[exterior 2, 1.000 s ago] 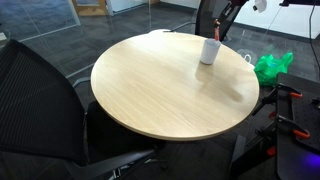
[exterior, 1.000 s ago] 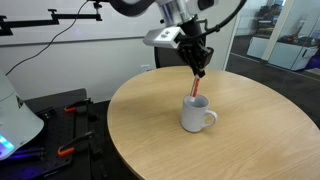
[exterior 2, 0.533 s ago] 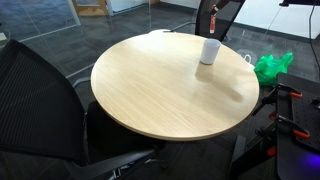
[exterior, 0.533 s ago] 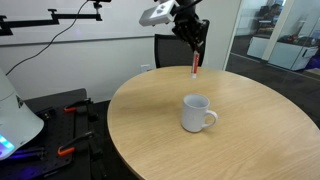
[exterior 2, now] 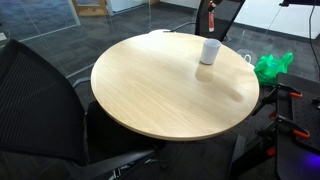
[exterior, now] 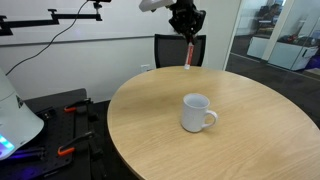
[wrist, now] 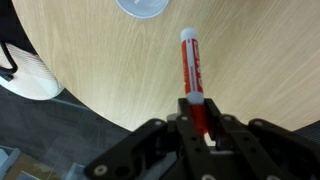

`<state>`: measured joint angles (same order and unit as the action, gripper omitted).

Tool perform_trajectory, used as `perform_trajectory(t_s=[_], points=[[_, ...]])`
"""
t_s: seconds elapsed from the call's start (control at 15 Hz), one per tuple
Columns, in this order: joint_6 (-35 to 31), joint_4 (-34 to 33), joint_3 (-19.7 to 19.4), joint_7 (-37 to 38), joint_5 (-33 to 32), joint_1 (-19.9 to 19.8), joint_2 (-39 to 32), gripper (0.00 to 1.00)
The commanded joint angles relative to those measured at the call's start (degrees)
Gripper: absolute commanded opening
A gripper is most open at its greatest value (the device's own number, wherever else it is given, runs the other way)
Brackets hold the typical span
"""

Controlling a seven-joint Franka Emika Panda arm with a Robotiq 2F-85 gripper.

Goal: Remove the red marker from the white mug

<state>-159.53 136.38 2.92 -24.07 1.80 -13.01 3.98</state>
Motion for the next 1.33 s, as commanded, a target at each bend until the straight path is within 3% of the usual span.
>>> perform_trajectory(t_s=[0.0,0.4,0.47,0.8,0.87,1.27], points=[[9.2,-5.6,-2.5,6.1,-5.4,4.4,-1.0,0.05],[20.9,-12.8,-2.2,12.5,-12.6,8.4,-5.9,0.05],[17.7,-9.4,-2.9,10.2,-10.4,8.4,-3.3,0.19],[18.9,-11.5,-2.8,10.9,-11.2,8.9,-5.8,0.19],[19.5,-11.8,-2.8,11.4,-10.8,8.9,-6.5,0.05],[21.4,-16.0,-2.1,14.4,-11.5,10.6,-12.6,0.05]])
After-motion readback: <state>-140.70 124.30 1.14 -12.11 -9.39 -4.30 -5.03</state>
